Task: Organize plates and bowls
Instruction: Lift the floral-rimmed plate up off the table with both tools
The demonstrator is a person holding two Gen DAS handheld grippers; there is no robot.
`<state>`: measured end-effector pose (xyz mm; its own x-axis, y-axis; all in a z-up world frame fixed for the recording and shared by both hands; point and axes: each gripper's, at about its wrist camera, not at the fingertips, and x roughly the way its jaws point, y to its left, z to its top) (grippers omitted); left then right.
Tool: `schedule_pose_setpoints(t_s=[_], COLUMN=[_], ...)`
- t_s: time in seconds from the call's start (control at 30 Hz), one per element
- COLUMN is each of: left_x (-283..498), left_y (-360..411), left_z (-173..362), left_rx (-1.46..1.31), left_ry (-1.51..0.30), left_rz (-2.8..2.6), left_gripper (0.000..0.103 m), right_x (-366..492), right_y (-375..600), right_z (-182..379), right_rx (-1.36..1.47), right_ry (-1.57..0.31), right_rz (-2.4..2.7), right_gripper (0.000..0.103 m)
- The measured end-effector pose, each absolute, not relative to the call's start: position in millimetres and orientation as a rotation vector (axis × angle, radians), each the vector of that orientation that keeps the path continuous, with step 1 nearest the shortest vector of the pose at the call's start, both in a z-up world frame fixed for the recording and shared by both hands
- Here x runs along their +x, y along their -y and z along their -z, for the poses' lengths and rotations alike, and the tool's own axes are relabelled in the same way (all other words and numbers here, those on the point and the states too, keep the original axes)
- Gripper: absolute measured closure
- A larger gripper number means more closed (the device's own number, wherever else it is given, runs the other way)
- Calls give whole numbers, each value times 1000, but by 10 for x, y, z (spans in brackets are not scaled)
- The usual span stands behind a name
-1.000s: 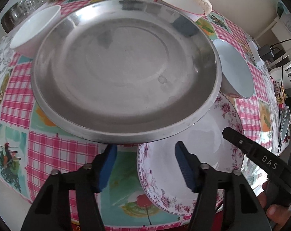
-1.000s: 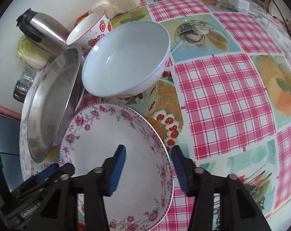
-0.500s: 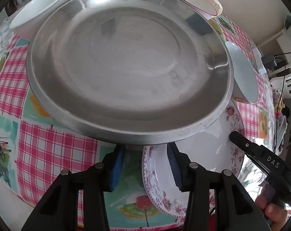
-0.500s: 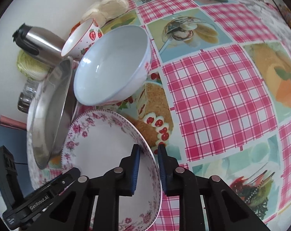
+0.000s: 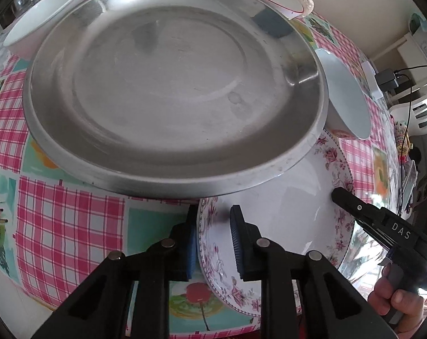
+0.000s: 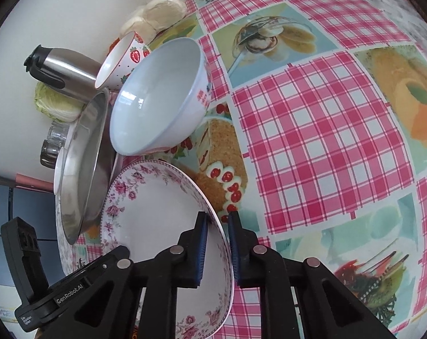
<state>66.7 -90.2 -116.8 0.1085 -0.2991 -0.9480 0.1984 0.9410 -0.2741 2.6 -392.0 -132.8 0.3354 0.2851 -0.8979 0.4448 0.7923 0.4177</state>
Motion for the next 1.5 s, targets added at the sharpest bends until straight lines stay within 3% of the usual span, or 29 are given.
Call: schedule_pose_setpoints(t_s=[1.5], left_x=[432], left_y=[1257], left_z=[645], left_rx=[-47], left_ry=[-1266], left_rz=[556], left_gripper=[81], right_x=[-640], right_y=[3918], right_z=[518], right_rx=[625], right_ry=[-1088], right_rz=[146], right_gripper=[88])
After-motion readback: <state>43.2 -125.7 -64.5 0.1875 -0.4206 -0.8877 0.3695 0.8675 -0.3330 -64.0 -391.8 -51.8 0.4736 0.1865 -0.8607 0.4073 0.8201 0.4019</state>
